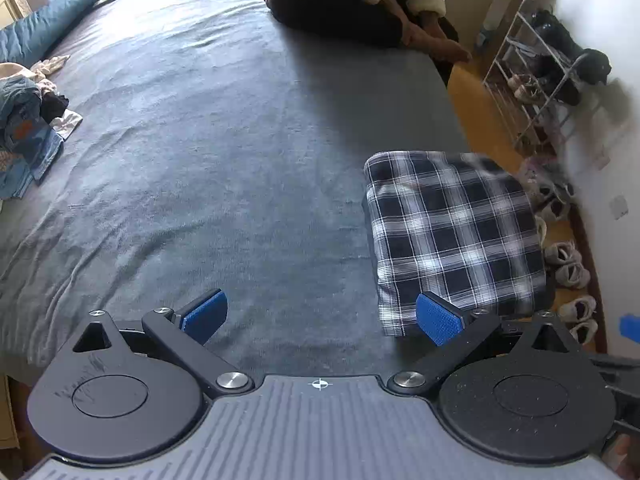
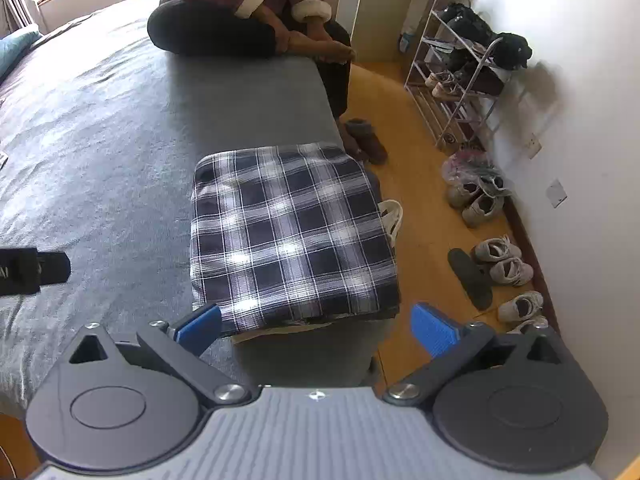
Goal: Fold clothes
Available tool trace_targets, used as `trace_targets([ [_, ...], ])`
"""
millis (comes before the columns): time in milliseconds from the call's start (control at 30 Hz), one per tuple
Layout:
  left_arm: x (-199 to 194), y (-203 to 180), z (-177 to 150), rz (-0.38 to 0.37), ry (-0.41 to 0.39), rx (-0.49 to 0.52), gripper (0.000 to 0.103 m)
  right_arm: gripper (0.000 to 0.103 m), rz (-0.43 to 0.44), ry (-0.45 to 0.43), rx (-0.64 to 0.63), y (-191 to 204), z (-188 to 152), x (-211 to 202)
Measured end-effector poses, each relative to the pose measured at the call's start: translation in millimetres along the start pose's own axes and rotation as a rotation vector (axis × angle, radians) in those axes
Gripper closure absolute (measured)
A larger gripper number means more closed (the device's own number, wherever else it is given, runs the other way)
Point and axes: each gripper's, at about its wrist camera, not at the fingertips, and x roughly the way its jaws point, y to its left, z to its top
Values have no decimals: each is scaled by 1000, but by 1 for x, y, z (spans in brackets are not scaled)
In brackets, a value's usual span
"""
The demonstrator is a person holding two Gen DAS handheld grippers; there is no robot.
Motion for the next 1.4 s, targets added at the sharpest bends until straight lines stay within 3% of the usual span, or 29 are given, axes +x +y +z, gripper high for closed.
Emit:
trace_targets([
  [1400, -5, -8, -6, 16, -2, 7, 1, 0, -11, 11, -43, 5, -6, 5],
])
